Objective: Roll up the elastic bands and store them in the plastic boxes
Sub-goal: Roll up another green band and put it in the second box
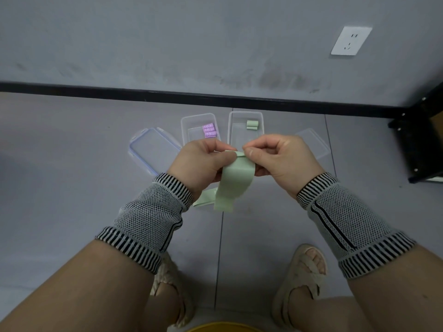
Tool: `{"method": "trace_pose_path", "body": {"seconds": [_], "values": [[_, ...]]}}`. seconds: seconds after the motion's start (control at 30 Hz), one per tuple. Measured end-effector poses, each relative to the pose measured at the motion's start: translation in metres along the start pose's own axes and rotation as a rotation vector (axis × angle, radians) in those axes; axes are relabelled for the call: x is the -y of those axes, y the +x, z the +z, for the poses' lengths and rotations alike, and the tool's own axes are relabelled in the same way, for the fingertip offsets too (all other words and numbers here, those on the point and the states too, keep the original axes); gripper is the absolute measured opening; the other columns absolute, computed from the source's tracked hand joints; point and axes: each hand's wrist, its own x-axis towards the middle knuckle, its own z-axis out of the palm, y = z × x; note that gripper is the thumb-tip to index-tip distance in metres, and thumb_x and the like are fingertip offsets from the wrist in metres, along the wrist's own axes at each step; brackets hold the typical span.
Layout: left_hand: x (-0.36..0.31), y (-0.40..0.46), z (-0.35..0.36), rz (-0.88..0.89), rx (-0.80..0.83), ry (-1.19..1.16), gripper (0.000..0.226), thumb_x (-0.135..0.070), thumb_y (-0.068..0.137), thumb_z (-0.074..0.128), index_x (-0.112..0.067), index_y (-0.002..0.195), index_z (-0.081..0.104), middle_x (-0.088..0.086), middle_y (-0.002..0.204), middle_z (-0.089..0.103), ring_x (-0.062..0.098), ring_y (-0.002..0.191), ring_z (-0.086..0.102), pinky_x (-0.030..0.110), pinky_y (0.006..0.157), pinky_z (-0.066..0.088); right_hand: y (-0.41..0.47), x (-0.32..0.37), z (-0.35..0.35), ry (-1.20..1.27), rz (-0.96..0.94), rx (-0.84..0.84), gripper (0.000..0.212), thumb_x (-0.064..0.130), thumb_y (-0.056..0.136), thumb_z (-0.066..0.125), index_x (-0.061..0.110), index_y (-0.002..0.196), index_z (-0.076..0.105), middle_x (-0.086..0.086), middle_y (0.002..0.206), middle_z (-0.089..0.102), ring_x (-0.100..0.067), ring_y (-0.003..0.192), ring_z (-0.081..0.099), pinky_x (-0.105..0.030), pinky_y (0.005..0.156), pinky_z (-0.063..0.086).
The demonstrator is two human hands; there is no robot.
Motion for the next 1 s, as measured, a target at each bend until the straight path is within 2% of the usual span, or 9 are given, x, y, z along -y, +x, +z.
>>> {"method": "trace_pose_path", "body": {"seconds": [0.1, 0.2, 0.33, 0.4, 0.57, 0.7, 0.87, 0.93, 1.0], "values": [[-0.001, -0.001, 0.002, -0.006, 0.009, 0.011, 0.016, -0.011, 0.089, 0.061, -0.010, 0.074, 0.064, 0.014, 0.077, 0.065, 0.022, 0.069, 0.061, 0.031, 0.066, 0.055, -0.001, 0.001, 0.000, -0.015, 0.011, 0.018, 0.002, 0.010, 0.084, 0.069, 0.012, 0.083, 0.070, -0.013, 0.074, 0.068, -0.017, 0.062, 0.062, -0.028, 0.059, 0.056], [-0.001, -0.001, 0.003, -0.012, 0.014, 0.003, 0.024, -0.021, 0.091, 0.059, -0.009, 0.071, 0.063, 0.018, 0.082, 0.066, 0.026, 0.073, 0.062, 0.036, 0.071, 0.055, -0.001, 0.001, 0.001, -0.071, -0.003, -0.008, 0.005, 0.012, 0.084, 0.070, 0.009, 0.080, 0.068, -0.008, 0.065, 0.066, -0.013, 0.054, 0.059, -0.027, 0.055, 0.054], [-0.003, -0.003, 0.003, -0.036, 0.062, -0.020, 0.011, -0.010, 0.091, 0.057, -0.004, 0.084, 0.064, 0.022, 0.089, 0.063, 0.027, 0.078, 0.059, 0.027, 0.064, 0.055, 0.000, 0.001, 0.000, -0.076, -0.025, -0.083, 0.011, 0.010, 0.086, 0.066, 0.012, 0.075, 0.069, -0.004, 0.056, 0.062, -0.008, 0.047, 0.055, -0.022, 0.051, 0.050], [-0.004, -0.004, 0.003, -0.027, 0.074, -0.004, 0.012, -0.008, 0.091, 0.056, -0.005, 0.080, 0.061, 0.022, 0.088, 0.058, 0.026, 0.077, 0.055, 0.023, 0.059, 0.055, -0.001, 0.002, 0.000, -0.058, -0.044, -0.102, 0.013, 0.009, 0.088, 0.064, 0.013, 0.076, 0.068, -0.007, 0.058, 0.062, -0.009, 0.049, 0.056, -0.021, 0.050, 0.049], [-0.005, -0.005, 0.006, 0.046, 0.005, 0.007, 0.012, -0.009, 0.089, 0.060, -0.006, 0.078, 0.062, 0.019, 0.082, 0.061, 0.025, 0.072, 0.059, 0.028, 0.060, 0.056, 0.000, 0.000, 0.004, 0.037, -0.044, -0.149, 0.004, 0.013, 0.086, 0.067, 0.015, 0.083, 0.067, -0.011, 0.076, 0.070, -0.022, 0.069, 0.067, -0.035, 0.066, 0.059], [-0.003, -0.003, 0.004, 0.076, -0.059, -0.037, 0.013, -0.008, 0.087, 0.063, -0.007, 0.074, 0.062, 0.009, 0.069, 0.066, 0.015, 0.058, 0.062, 0.024, 0.055, 0.053, 0.003, 0.000, 0.002, 0.112, 0.022, -0.140, 0.010, 0.013, 0.081, 0.073, 0.012, 0.078, 0.064, -0.004, 0.067, 0.064, -0.010, 0.057, 0.060, -0.028, 0.062, 0.053], [-0.004, -0.002, 0.005, 0.070, -0.091, -0.049, 0.014, -0.010, 0.087, 0.064, -0.008, 0.073, 0.063, 0.008, 0.069, 0.067, 0.014, 0.059, 0.062, 0.024, 0.058, 0.055, -0.004, 0.000, 0.011, -0.360, -0.413, -0.298, 0.012, 0.018, 0.081, 0.072, 0.019, 0.071, 0.065, 0.003, 0.065, 0.061, -0.008, 0.060, 0.055, -0.017, 0.060, 0.048], [-0.005, -0.003, 0.004, 0.038, -0.070, -0.098, 0.017, -0.013, 0.089, 0.061, -0.008, 0.073, 0.061, 0.005, 0.067, 0.066, 0.013, 0.057, 0.062, 0.022, 0.056, 0.054, 0.000, -0.001, 0.011, -0.170, -0.284, -0.278, 0.017, 0.014, 0.081, 0.072, 0.021, 0.069, 0.064, 0.001, 0.065, 0.062, -0.008, 0.059, 0.055, -0.022, 0.062, 0.051], [-0.006, -0.004, 0.004, 0.018, -0.029, -0.118, 0.017, -0.017, 0.092, 0.058, -0.006, 0.080, 0.063, 0.007, 0.073, 0.067, 0.016, 0.062, 0.062, 0.023, 0.059, 0.055, 0.004, -0.001, 0.007, 0.128, -0.079, -0.204, 0.017, 0.008, 0.081, 0.071, 0.017, 0.069, 0.064, -0.012, 0.070, 0.064, -0.020, 0.066, 0.058, -0.043, 0.072, 0.055]]}}
